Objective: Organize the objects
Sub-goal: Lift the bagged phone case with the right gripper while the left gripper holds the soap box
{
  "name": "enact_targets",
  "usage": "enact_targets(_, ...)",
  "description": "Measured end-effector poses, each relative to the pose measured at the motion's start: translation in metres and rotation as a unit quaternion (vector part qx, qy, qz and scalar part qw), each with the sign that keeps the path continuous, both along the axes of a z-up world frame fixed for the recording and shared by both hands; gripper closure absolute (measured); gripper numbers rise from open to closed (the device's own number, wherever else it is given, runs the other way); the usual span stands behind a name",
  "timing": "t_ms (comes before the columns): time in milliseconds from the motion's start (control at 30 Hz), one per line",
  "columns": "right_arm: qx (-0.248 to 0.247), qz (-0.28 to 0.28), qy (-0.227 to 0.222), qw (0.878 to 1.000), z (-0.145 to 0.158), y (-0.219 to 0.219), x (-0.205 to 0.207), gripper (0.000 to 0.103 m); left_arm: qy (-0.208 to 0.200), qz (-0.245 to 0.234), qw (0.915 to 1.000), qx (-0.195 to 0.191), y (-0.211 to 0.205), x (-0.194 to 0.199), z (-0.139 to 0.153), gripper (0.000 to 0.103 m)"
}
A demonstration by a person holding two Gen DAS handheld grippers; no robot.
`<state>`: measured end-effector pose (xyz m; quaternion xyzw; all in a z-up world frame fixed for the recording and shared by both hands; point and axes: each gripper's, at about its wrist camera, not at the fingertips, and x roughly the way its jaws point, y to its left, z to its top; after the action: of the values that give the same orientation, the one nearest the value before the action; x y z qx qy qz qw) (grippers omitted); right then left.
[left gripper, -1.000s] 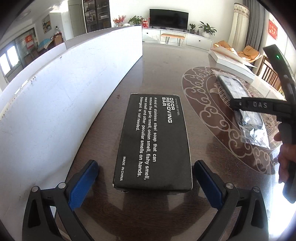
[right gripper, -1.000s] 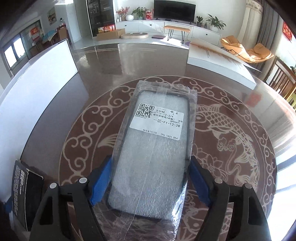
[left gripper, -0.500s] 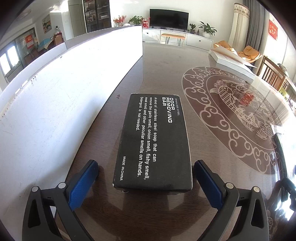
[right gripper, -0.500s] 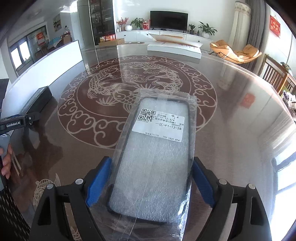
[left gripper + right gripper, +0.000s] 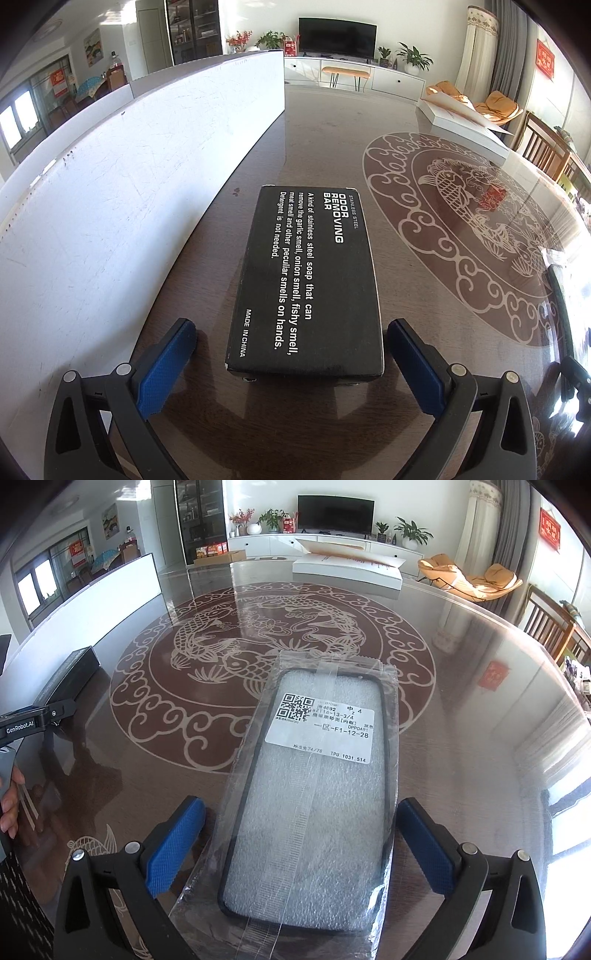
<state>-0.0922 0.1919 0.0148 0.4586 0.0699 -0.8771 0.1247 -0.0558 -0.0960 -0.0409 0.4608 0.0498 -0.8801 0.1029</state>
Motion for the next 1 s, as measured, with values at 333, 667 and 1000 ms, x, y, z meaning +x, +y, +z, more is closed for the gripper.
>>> enact_targets(333, 0.000, 0.000, 0.000, 1.000, 0.000, 0.000, 0.000, 0.000, -0.002, -0.052, 0.9987, -0.001, 0.021, -0.005, -0.001, 0.000)
enact_targets(667, 0.000, 0.000, 0.000, 1.000, 0.000, 0.000, 0.000, 0.000, 0.023, -0.061, 0.9979, -0.003, 0.025, -0.003, 0.005, 0.044)
enact_targets(1000, 0.023, 0.004, -0.084, 0.996, 0.001, -0.004, -0.024, 0.000, 0.027, -0.073, 0.9969, 0.008, 0.029, -0.001, 0.006, 0.045)
